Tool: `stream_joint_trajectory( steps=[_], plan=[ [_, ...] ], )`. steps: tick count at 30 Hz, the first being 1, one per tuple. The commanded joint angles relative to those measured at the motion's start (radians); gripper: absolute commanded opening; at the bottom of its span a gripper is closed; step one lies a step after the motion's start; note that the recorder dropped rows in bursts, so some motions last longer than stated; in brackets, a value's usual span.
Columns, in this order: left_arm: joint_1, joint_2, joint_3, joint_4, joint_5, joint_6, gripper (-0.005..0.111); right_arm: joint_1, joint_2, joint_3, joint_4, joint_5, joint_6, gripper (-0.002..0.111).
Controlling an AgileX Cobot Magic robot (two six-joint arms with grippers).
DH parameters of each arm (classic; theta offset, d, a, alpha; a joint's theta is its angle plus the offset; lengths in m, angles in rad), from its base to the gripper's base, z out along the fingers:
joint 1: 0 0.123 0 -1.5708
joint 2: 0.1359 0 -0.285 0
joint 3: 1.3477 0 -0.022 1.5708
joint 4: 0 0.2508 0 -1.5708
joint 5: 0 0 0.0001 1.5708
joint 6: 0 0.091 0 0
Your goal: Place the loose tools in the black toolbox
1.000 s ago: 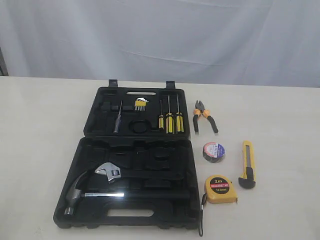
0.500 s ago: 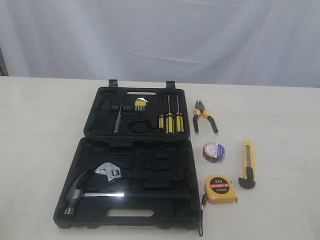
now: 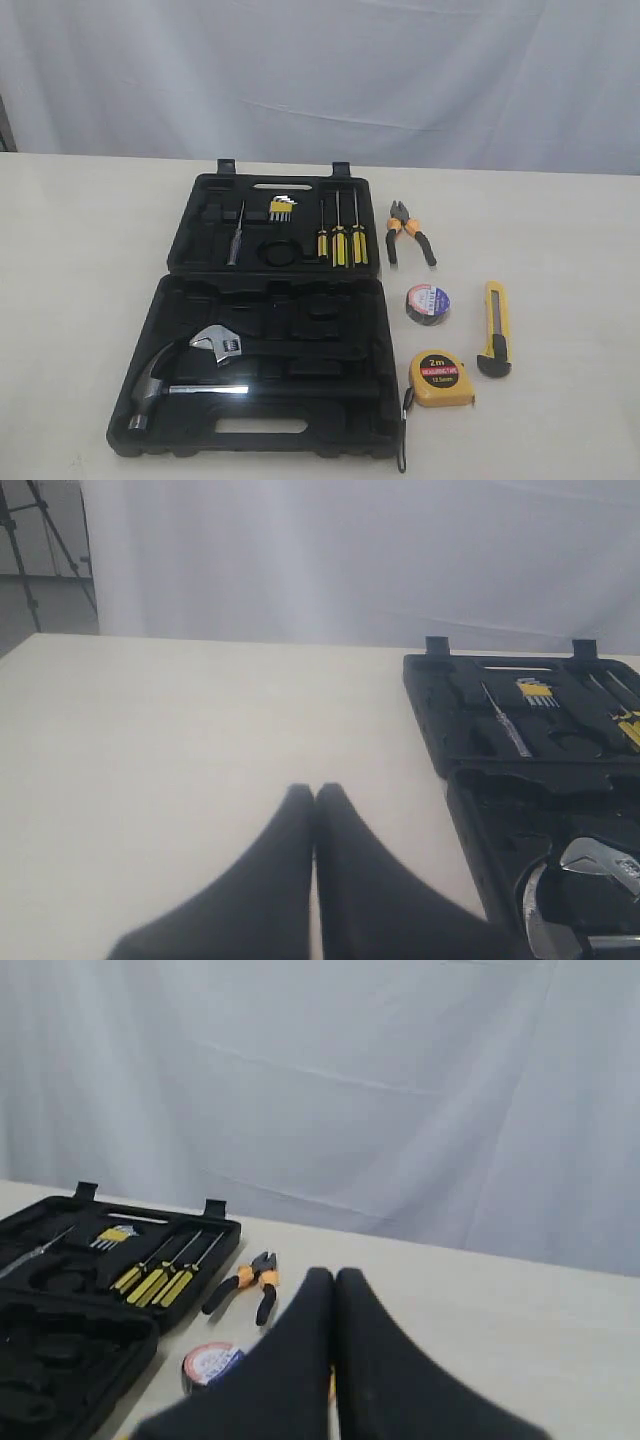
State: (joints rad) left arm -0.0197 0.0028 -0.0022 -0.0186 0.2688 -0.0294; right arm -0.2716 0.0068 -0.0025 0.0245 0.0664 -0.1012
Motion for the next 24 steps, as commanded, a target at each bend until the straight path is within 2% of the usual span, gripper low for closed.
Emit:
stream_joint_trajectory(
  steps=[1, 7, 9, 14, 17, 20, 24],
  plan=[
    [-0.002, -0.003, 0.002, -0.002, 0.000, -0.001, 0.000, -0.003, -0.007, 0.002, -0.003, -0.090, 0.002, -0.001],
    [-0.002, -0.003, 0.002, -0.002, 0.000, -0.001, 0.000, -0.003, -0.007, 0.002, 0.063, -0.300, 0.040, -0.001],
    [-0.002, -0.003, 0.002, -0.002, 0.000, -0.001, 0.000, -0.003, -0.007, 0.002, 0.072, -0.297, 0.060, -0.001],
    [-0.002, -0.003, 0.002, -0.002, 0.000, -0.001, 0.000, -0.003, -0.007, -0.093, 0.193, -0.008, 0.139, -0.001],
    [-0.002, -0.003, 0.002, -0.002, 0.000, -0.001, 0.000, -0.003, 0.062, -0.216, 0.197, 0.264, 0.169, -0.001],
    [-0.002, -0.003, 0.002, -0.002, 0.000, -0.001, 0.000, -0.003, 0.215, -0.364, 0.197, 0.516, 0.183, -0.001],
    [-0.002, -0.003, 0.002, -0.002, 0.000, -0.001, 0.000, -0.003, 0.536, -0.567, 0.203, 0.797, 0.181, -0.001]
  ],
)
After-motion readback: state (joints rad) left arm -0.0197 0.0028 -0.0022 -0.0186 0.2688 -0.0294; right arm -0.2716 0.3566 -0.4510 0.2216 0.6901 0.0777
